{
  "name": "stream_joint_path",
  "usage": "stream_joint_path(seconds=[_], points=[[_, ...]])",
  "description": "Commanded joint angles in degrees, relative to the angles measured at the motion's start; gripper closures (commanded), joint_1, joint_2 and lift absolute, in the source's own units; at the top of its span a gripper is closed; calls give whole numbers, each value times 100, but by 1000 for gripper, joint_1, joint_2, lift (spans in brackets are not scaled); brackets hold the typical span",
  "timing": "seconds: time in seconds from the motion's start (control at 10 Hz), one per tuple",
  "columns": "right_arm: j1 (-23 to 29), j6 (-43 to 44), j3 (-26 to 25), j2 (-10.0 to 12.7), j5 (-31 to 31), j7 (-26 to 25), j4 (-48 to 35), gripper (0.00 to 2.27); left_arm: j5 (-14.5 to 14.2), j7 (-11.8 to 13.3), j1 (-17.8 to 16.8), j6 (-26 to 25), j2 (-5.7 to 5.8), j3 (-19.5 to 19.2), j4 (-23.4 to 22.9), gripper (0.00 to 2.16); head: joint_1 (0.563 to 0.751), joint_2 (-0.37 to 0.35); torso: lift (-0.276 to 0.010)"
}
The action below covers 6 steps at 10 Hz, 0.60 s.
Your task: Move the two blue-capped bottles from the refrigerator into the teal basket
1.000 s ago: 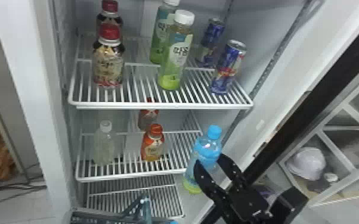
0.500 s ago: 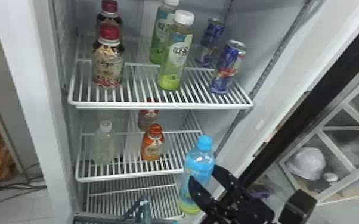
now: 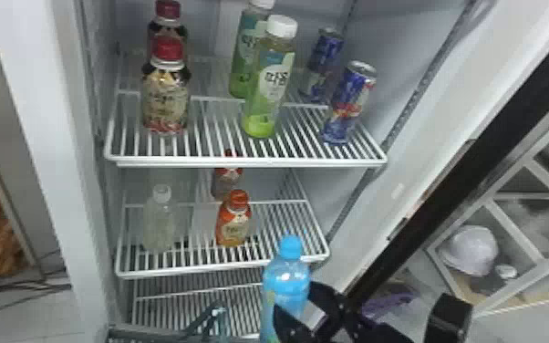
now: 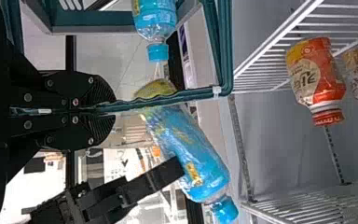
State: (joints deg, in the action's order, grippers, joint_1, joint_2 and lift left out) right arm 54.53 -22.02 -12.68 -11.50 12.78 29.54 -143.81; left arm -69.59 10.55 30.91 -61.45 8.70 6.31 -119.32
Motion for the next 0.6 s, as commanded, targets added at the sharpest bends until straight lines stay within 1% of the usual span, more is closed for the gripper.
stream_joint_path(seconds=[0.0, 0.3, 0.5], points=[[228, -596, -68, -71, 67, 34, -335, 605, 7, 0, 16, 0, 0, -7, 0, 1108, 695, -350, -136], [228, -1215, -103, -54, 181, 131, -321, 605, -2, 0, 30, 0, -8, -7, 0, 1108, 695, -350, -136], [-11, -1553, -121, -45, 234, 245, 16, 605, -2, 0, 44, 14, -17, -25, 0, 1108, 695, -350, -136]])
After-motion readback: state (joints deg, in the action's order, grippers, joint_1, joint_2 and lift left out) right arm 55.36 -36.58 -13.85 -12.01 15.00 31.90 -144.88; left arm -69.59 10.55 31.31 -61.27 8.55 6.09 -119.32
